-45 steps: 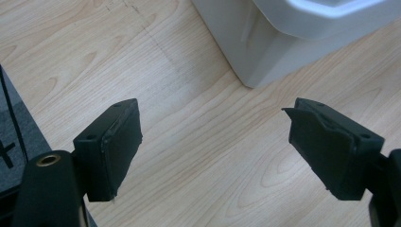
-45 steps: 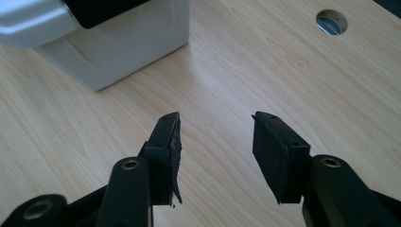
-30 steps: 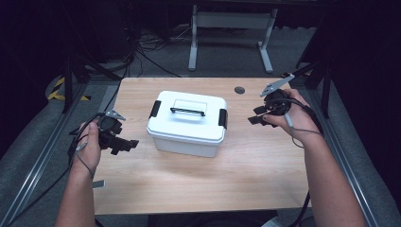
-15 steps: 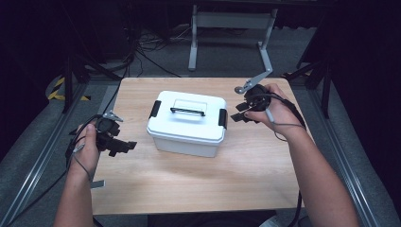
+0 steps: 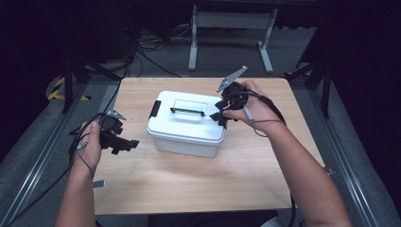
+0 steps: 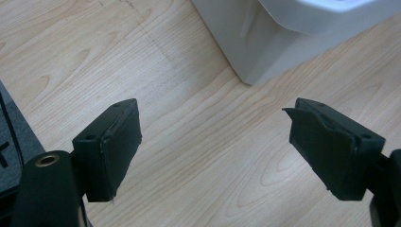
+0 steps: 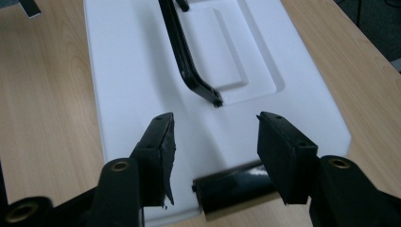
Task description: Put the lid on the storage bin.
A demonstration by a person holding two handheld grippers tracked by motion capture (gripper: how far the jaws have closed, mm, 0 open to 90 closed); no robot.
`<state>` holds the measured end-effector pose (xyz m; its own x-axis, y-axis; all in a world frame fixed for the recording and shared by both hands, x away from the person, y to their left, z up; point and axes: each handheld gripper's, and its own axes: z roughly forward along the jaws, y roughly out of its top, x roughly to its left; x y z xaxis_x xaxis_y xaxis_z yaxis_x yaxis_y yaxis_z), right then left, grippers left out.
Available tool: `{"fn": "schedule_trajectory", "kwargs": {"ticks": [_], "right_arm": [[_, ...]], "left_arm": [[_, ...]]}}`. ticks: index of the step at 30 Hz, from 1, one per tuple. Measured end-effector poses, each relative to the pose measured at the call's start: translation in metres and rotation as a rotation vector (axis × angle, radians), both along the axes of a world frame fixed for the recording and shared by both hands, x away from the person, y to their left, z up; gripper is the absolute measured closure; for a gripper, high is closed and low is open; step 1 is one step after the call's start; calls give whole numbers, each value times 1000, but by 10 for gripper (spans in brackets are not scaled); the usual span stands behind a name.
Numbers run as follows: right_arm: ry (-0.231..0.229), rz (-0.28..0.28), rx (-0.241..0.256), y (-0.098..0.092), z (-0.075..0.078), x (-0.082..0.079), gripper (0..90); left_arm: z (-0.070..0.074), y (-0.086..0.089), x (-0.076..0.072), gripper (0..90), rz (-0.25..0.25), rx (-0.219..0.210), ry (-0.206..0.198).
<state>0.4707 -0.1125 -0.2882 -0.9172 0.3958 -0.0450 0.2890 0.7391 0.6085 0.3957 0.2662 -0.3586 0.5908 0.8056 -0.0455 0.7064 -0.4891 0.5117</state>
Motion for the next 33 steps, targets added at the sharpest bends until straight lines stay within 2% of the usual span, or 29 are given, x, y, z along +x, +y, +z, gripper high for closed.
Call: {"fn": "schedule_trajectory", "kwargs": {"ticks": [11,20,23,27,28,29,30,32,33], "right_arm": [[-26,66,-54,47,-8,9,476],[-21,100,-107,75,-19,18,537],[-21,108,-102,81,-22,20,557],[-30,111,-103,86,-21,22,611],[-35,115,-107,86,-21,22,648],[-55,123,-121,86,-20,23,749],[-55,123,-121,86,-20,23,749],[-80,128,-135,86,-18,23,823],[-94,136,-143,85,-17,23,831]], "left_arm": [[0,1,1,182,-3,-1,1],[1,2,0,182,4,0,0],[1,2,0,182,-2,0,-2],[1,3,0,182,1,0,-2],[1,3,0,182,1,0,-2],[1,3,0,182,1,-1,-1],[1,3,0,182,1,0,-2],[1,3,0,182,5,-1,-2],[1,3,0,182,4,-1,-1]]}}
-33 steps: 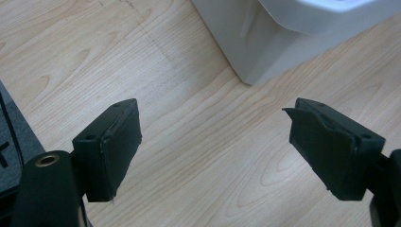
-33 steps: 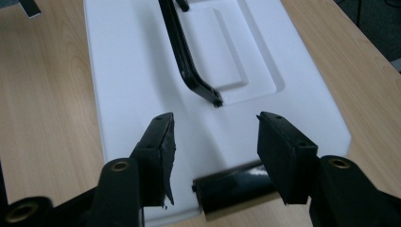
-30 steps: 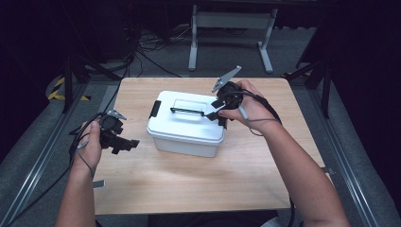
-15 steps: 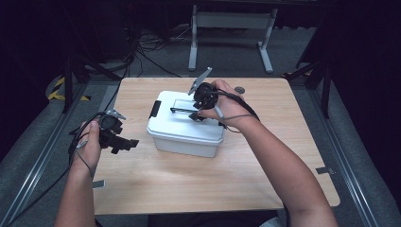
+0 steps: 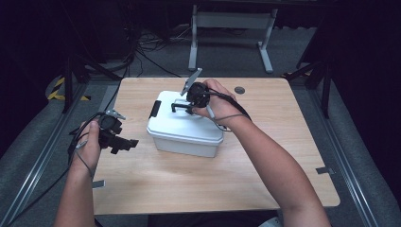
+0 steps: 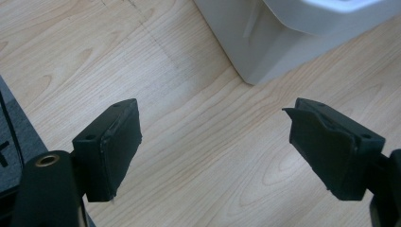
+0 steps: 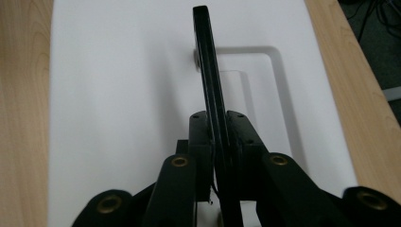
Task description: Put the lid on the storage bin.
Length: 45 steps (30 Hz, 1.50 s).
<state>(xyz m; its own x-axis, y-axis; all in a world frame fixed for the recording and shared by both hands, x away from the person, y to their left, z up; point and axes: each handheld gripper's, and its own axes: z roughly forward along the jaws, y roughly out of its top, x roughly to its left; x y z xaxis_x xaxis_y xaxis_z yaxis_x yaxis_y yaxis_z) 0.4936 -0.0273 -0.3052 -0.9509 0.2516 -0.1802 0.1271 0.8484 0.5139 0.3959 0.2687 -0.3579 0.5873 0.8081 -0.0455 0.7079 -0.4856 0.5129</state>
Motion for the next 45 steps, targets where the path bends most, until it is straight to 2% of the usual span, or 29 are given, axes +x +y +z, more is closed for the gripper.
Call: {"fn": "schedule_trajectory", "kwargs": {"ticks": [6,13,16,21,27,39,45], "right_arm": [[-14,29,-15,0,1,2,840],[-27,48,-9,-1,6,1,844],[-42,40,8,-4,12,0,847],[-37,33,44,-10,24,-1,850],[-75,33,64,-20,42,-7,850],[-96,36,126,-43,64,-19,849],[-69,33,150,-55,70,-23,849]], "left_arm": [[-1,0,0,182,2,0,0],[-1,0,1,182,-4,4,-3],[0,0,0,182,-1,1,0],[-1,0,1,182,-1,4,2],[-1,-1,0,182,3,3,2],[-2,-3,2,182,-2,6,12],[-2,-1,2,182,3,8,10]]}}
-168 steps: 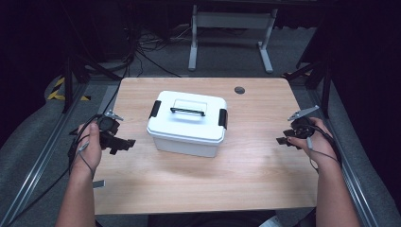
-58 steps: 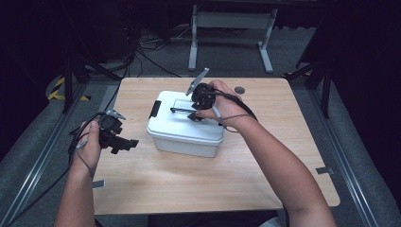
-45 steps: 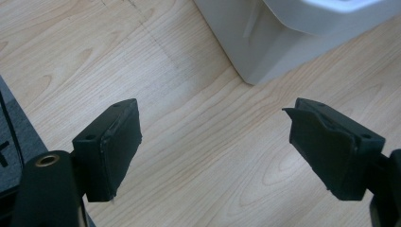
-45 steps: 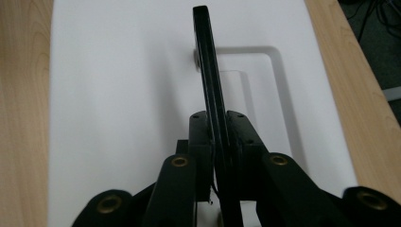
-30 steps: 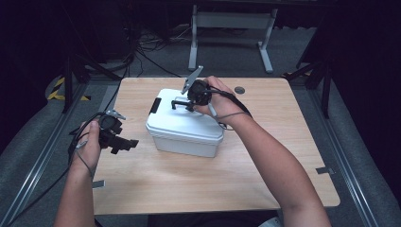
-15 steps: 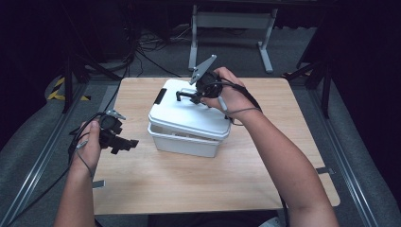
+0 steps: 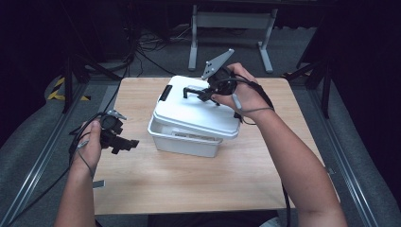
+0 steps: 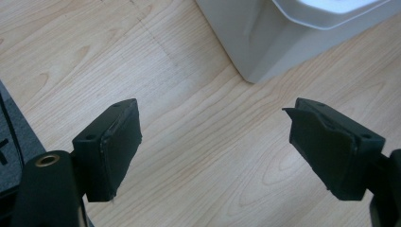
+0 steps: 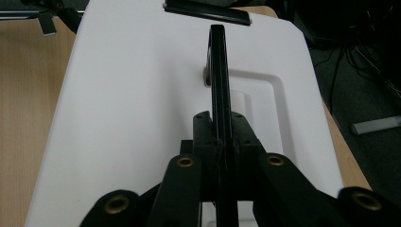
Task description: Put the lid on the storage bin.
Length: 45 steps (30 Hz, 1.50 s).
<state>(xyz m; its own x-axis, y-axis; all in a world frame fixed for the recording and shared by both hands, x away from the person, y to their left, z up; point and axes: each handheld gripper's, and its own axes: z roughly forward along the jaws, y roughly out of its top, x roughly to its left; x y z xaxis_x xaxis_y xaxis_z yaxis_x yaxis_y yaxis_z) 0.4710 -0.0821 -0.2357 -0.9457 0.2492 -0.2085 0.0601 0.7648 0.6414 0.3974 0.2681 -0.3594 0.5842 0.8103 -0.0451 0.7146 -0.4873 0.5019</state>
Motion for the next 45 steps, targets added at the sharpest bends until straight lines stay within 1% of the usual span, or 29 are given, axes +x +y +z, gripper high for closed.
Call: {"fn": "schedule_trajectory", "kwargs": {"ticks": [4,6,10,14,17,18,19,24,27,29,30,31,34,35,38,39,44,45], "right_arm": [[-3,-21,7,-14,3,-2,849],[-1,-32,6,-21,4,-1,848],[-1,-61,0,-38,2,-1,848],[5,-88,7,-57,0,1,848],[3,-111,6,-70,-1,2,848],[3,-111,6,-70,-1,2,848],[12,-128,4,-81,-2,2,848],[20,-170,2,-103,-4,3,848],[23,-207,8,-120,-5,4,848],[24,-222,13,-128,-6,5,848],[24,-222,13,-128,-6,5,848],[28,-246,17,-139,-6,6,848],[30,-270,22,-150,-7,7,849],[30,-270,22,-150,-7,7,849],[40,-303,22,-164,-8,10,849],[46,-319,24,-172,-9,11,849],[44,-360,24,-190,-13,15,849],[50,-365,26,-194,-14,16,849]], "left_arm": [[0,1,0,182,-2,-4,-2],[0,2,0,182,5,-6,0],[0,3,0,183,8,-8,-3],[-1,2,0,182,6,1,5],[-1,1,0,183,6,-7,4],[-1,1,0,182,6,-7,4],[0,2,0,183,3,-4,4],[0,3,0,184,10,-3,6],[0,2,0,184,9,-3,6],[-1,2,1,184,2,-1,7],[-1,2,1,184,2,-1,7],[-1,2,0,184,6,0,6],[-1,2,1,184,5,4,9],[-1,2,1,184,5,4,9],[-1,1,1,183,7,3,12],[-2,1,1,184,7,3,13],[-2,1,1,183,6,5,15],[-2,1,2,184,1,9,12]]}}
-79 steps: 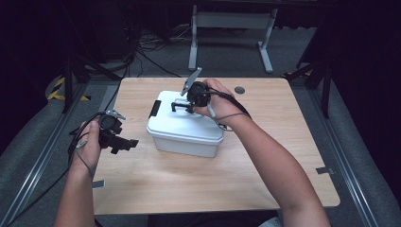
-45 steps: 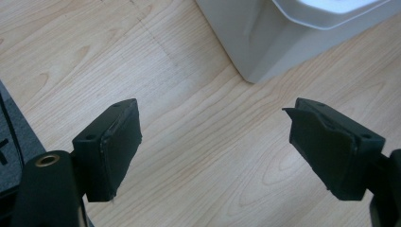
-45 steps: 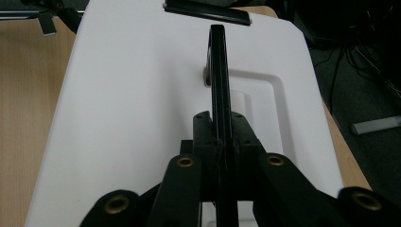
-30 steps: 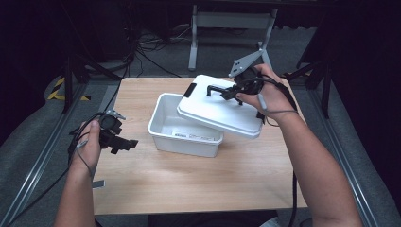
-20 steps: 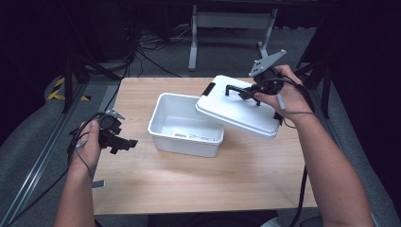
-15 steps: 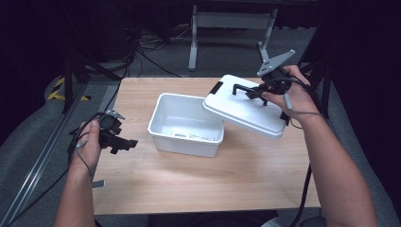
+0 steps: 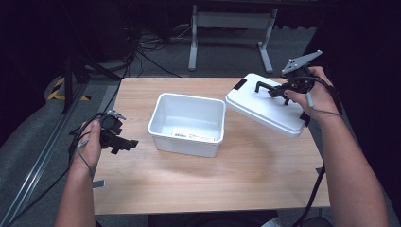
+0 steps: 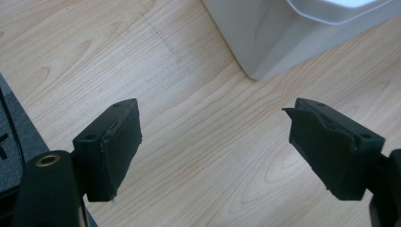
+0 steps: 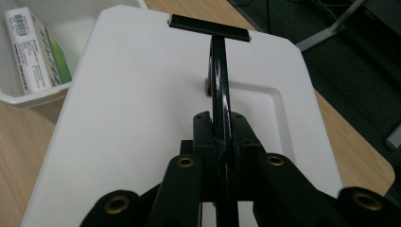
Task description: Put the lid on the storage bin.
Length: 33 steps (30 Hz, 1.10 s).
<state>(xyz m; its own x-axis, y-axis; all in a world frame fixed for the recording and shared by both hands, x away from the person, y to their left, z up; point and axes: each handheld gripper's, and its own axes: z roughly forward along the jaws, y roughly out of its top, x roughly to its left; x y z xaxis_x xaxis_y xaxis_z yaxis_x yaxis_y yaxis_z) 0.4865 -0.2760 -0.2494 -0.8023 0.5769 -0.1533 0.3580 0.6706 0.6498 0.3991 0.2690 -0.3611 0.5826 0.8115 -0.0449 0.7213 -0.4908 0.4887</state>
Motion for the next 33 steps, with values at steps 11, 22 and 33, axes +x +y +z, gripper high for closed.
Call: {"fn": "schedule_trajectory", "kwargs": {"ticks": [11,22,33], "right_arm": [[29,-74,-10,-29,-24,10,848],[83,-122,-19,-42,-63,22,848],[156,-161,7,-46,-105,31,847]], "left_arm": [[-1,-2,0,183,2,2,4],[-2,-1,0,184,17,10,7],[-3,0,0,184,13,3,10]]}}
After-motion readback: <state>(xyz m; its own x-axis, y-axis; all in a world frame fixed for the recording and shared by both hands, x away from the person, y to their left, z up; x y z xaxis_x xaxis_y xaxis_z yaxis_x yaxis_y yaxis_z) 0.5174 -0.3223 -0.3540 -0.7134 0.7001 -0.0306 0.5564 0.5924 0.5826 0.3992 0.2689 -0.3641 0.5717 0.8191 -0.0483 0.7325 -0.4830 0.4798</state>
